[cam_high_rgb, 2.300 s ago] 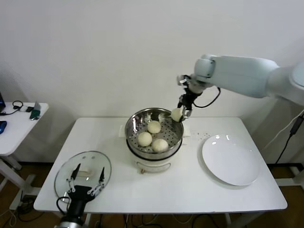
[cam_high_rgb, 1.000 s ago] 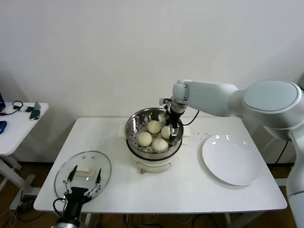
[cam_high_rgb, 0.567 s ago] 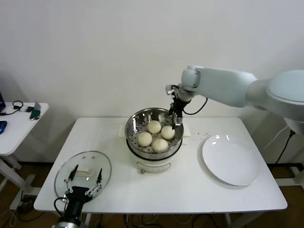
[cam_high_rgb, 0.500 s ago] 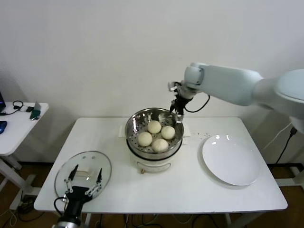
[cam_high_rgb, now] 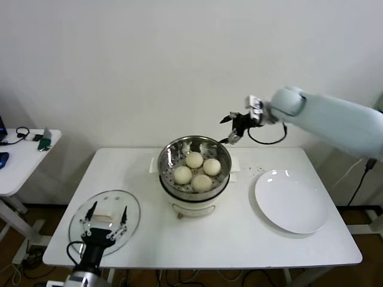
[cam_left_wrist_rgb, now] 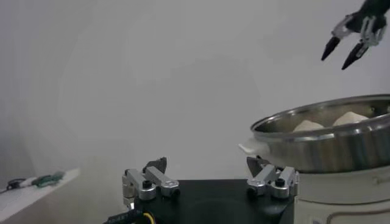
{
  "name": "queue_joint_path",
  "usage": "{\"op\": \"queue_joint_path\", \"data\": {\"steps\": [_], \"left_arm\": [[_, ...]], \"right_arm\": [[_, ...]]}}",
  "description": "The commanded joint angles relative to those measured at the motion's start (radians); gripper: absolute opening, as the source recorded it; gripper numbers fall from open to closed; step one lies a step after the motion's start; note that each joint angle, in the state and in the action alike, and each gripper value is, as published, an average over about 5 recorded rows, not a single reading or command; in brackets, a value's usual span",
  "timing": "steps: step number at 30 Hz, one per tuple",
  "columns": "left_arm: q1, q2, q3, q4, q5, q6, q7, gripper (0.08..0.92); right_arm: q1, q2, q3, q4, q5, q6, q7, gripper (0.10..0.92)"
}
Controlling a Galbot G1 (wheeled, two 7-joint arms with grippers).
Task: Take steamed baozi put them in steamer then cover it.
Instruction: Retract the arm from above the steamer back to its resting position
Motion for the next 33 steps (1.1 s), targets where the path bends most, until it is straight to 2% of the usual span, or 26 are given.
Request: {"op": "queue_joint_path", "data": {"steps": [1,7,11,17,24,33], "left_arm": [[-0.029,-0.001,-0.006,-0.008,0.055,0.065,-0.002,0.823],[-0.023,-0.004,-0.010,-0.016,0.155,0.074,-0.014,0.823],[-0.019,-0.007,-0.006,-0.013,0.258,0.085,-0.034,0.823],[-0.021,-0.011,-0.024,-0.012,0.439,0.095,-0.059,0.823],[-0.002,-0.018,-0.060,-0.046,0.839,0.116,-0.084,0.823],[0.054,-0.023,-0.048,-0.074,1.273,0.187,-0.038,0.823]], "right_arm": [[-0.642,-0.360,0.740,0.288,-0.055,0.058,0.273,0.823],[-1.103,-0.375,1.173,0.387,-0.089,0.141,0.356,0.823],[-1.434,-0.276,1.520,0.434,-0.152,0.178,0.382,0.823],[-1.719,-0.072,1.809,0.490,-0.210,0.191,0.389,0.823],[-1.911,0.142,1.941,0.578,-0.261,0.146,0.407,0.823],[-2.048,0.326,1.964,0.623,-0.331,0.176,0.392,0.823]]}}
